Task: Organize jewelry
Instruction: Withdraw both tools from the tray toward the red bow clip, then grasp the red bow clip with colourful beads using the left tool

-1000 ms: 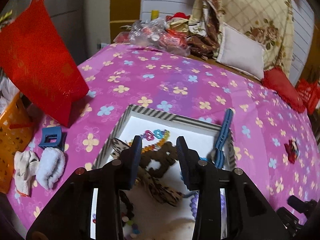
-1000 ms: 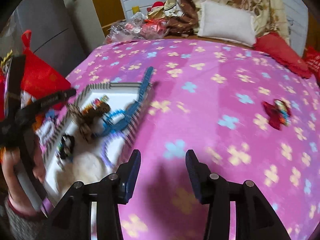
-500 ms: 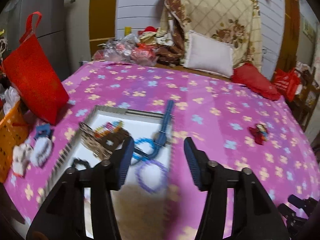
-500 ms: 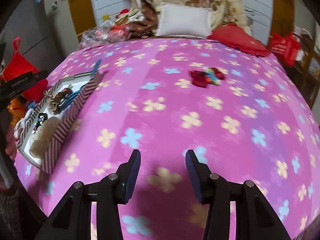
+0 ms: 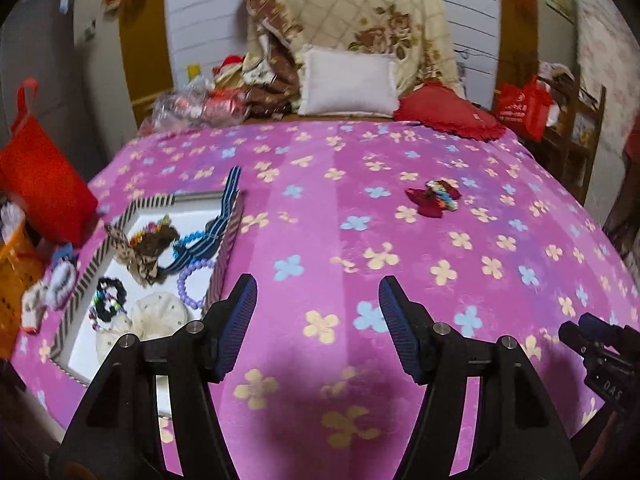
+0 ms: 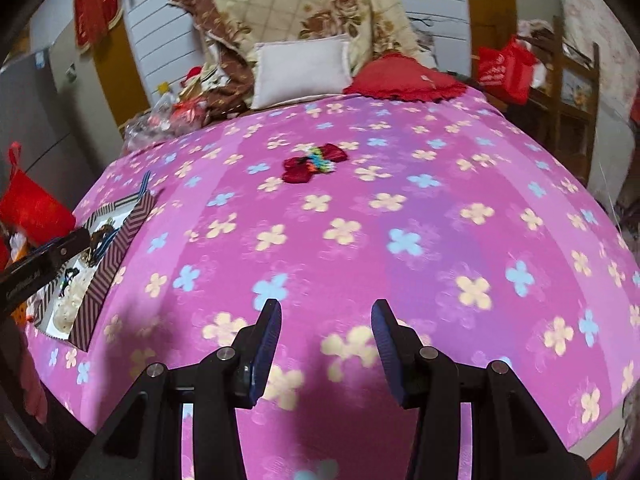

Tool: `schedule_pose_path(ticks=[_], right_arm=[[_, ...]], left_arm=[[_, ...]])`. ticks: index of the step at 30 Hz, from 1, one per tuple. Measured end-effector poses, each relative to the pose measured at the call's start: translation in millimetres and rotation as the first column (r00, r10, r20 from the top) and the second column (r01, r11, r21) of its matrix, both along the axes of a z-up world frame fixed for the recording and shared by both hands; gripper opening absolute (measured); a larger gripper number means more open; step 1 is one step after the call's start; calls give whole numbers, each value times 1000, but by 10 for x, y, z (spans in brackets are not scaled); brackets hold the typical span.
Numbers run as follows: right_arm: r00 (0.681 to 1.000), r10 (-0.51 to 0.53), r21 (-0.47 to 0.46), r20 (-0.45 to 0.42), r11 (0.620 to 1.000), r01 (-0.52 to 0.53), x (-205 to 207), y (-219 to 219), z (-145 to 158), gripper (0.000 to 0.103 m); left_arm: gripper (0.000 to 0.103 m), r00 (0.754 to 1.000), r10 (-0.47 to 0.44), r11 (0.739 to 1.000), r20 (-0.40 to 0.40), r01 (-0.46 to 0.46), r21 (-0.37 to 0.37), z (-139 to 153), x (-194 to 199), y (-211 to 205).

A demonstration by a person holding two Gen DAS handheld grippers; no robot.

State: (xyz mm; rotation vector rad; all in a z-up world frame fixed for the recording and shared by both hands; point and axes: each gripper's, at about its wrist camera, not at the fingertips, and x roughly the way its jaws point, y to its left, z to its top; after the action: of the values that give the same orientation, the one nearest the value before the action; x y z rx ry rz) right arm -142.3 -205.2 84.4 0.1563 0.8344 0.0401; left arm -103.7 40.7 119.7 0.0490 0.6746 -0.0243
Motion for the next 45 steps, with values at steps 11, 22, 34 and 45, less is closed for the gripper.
schedule_pose_path(ticks=[11,22,34,45], right_arm=[[996,-86,37,15,996,86,-187,-429,-36,45],[995,-97,40,-3,994,97,-163,-450,-114,45],[997,-74,20,-29,997,75,55,-266,-187,45],[994,-102,14,-38,995,103,267,-494,-198,45]], left_arm=[[68,1000,25,1000,18,-25,-15,23,-79,-158],[68,1000,24,1000,4,-24,9,-114,-60,-184],[68,999,-7,999,-38,9,38,-321,31,-162],[68,990,19,1000,-137,-16,20,-491,252,-86]])
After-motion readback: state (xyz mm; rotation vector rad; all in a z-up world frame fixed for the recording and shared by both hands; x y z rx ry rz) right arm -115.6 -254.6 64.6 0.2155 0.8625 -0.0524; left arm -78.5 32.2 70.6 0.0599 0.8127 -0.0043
